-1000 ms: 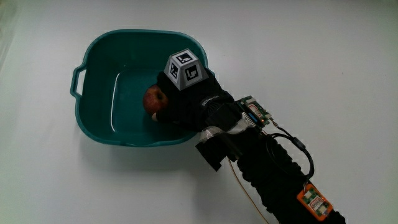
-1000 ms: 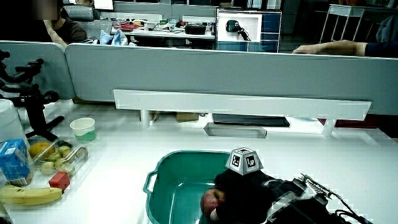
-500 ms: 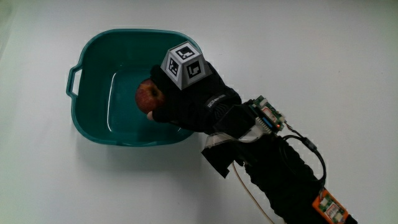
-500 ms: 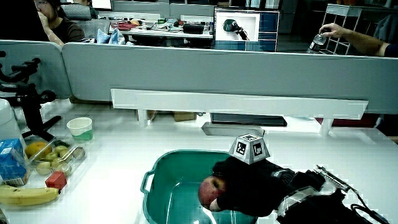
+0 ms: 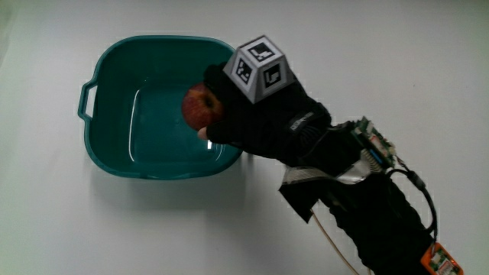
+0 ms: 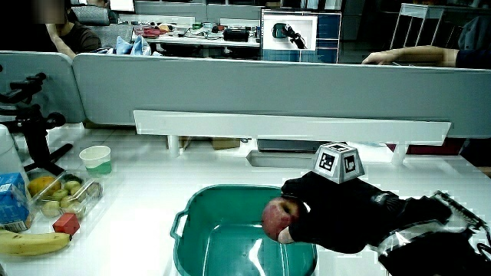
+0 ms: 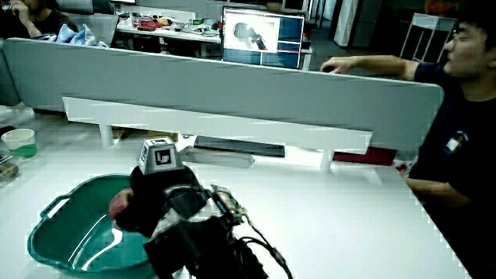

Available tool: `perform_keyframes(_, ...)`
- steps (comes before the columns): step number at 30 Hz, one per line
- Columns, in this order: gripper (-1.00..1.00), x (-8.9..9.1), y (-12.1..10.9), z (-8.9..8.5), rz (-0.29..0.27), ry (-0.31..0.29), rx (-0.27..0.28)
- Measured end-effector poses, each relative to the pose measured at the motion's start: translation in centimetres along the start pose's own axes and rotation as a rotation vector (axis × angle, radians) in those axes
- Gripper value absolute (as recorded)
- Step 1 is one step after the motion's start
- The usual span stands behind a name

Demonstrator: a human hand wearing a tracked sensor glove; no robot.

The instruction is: Pick apple from plate

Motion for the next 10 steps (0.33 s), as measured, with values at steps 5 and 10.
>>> perform_keyframes(5, 1.0, 1.1, -1.5, 1.0, -0.046, -0.036, 0.029)
perform_keyframes(10, 1.0, 2.9, -2.3, 0.8, -0.084, -0.046, 0.036)
